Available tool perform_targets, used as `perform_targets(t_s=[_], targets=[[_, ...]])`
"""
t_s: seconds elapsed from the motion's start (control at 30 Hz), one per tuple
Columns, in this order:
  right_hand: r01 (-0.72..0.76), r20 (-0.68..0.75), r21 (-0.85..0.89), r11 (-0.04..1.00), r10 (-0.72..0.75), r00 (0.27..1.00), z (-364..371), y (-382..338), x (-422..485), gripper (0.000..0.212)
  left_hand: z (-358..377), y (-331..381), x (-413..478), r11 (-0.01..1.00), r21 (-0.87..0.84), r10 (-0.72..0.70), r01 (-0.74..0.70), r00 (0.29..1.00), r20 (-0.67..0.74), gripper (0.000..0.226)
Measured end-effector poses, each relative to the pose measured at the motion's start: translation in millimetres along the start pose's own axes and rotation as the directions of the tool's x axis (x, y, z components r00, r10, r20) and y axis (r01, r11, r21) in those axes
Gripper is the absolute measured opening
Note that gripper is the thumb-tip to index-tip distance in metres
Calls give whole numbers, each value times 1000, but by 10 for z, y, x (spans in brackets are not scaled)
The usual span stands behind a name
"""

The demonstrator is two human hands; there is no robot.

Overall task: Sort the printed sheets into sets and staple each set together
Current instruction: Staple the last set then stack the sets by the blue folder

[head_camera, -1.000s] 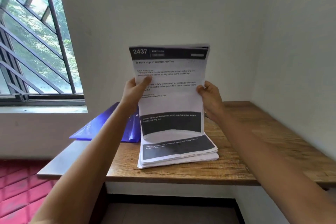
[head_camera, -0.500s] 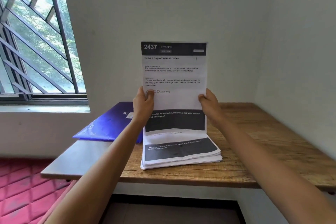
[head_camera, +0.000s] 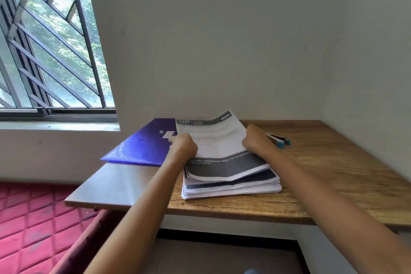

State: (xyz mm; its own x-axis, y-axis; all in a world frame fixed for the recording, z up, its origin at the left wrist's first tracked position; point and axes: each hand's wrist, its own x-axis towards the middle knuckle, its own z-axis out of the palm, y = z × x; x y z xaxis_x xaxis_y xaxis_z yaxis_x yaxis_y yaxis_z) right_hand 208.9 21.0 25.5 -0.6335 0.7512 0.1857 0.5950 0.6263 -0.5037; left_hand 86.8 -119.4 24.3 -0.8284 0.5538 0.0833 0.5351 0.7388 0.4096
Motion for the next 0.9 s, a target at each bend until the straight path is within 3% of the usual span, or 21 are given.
perform_targets(t_s=[0.17,0.37,0.6,0.9], targets=[[-6,22,-83,997,8,1000,182,68,-45,29,201,-47,-88,990,-67,-120,126,989,85,46],[-110,36,-139,984,116,993,317,107,-21,40,302,-54,-68,976,-87,-195,202,978,81,45],[-178,-12,-94,980,178,984,332,106,12,44,255,-17,-28,980,-56,-186,191,978,92,42],[-289,65,-203,935,308,949,312,172,25,53,299,9,-23,982,3,-187,188,973,133,44]])
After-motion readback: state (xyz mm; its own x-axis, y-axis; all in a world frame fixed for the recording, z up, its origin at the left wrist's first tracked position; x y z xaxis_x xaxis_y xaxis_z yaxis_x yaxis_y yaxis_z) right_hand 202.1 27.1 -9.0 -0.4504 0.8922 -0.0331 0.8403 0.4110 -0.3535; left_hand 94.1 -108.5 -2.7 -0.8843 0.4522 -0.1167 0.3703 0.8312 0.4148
